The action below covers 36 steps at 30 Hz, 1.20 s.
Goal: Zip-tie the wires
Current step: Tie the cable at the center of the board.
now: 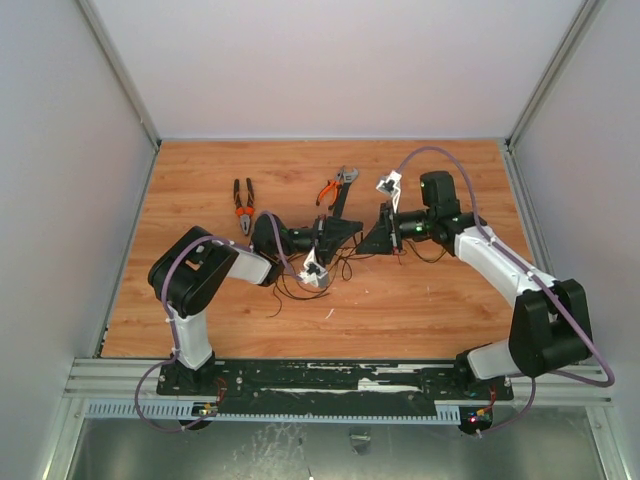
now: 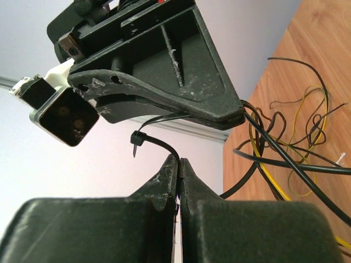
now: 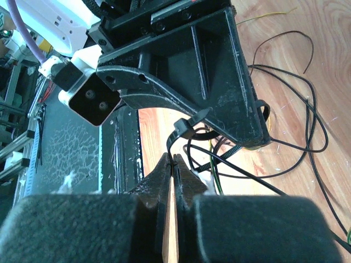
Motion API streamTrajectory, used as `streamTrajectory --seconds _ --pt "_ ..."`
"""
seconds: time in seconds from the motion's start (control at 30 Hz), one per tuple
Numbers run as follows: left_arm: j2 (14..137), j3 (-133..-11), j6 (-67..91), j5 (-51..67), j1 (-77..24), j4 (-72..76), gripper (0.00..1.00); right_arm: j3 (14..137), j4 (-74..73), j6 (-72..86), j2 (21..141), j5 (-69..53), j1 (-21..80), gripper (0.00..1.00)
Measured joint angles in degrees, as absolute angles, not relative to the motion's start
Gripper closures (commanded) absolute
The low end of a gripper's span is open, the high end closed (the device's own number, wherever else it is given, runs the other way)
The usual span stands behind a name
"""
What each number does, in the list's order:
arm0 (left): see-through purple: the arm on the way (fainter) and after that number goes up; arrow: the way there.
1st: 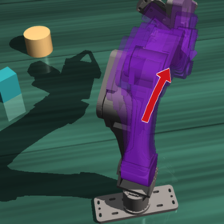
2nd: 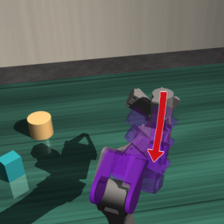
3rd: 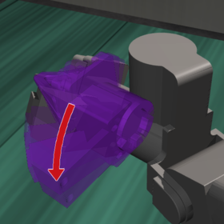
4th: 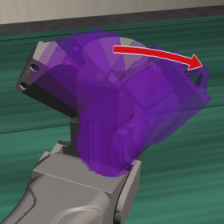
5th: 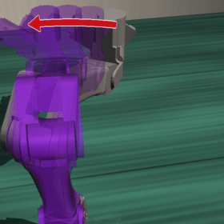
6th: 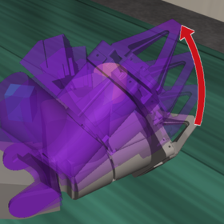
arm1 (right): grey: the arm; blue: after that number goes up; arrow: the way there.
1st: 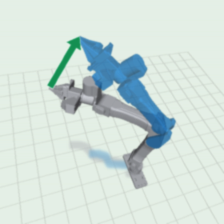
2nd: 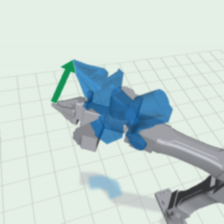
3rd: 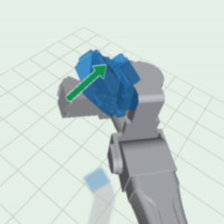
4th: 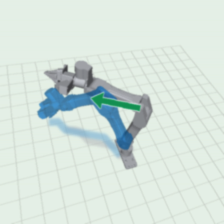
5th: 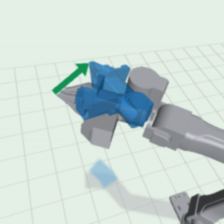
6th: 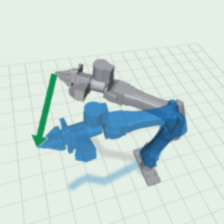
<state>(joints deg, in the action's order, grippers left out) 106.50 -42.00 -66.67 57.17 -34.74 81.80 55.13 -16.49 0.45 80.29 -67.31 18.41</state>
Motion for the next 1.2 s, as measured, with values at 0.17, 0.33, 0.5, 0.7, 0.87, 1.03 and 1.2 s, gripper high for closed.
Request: streamTrajectory --seconds 0.17,0.33,0.5,0.7,0.87,1.03,1.2 --pt "106.5 -42.0 -68.8 56.3 -34.8 80.0 1.00 56.0 -16.8 1.3 81.7 -67.2 18.4 1.00" --pt "106.5 -41.9 -69.3 56.1 -34.8 79.6 1.00 56.6 -17.1 2.0 82.2 -66.9 18.1 1.00" --pt "106.5 -41.7 -69.3 55.7 -35.0 79.6 1.00 56.9 -17.7 2.8 82.3 -66.8 16.7 1.00" --pt "106.5 -41.7 -69.3 55.5 -35.0 79.6 1.00 57.1 -18.3 3.2 82.7 -67.1 16.0 1.00" --pt "106.5 -41.7 -69.9 55.2 -35.3 79.2 1.00 58.0 -18.6 3.7 84.6 -67.2 16.0 1.00" --pt "106.5 -41.7 -70.3 55.0 -35.5 79.1 1.00 59.8 -19.6 4.0 85.5 -67.1 16.0 1.00" --pt "106.5 -41.7 -70.3 54.5 -35.5 79.2 1.00 60.7 -19.9 4.2 85.6 -67.2 16.0 1.00"
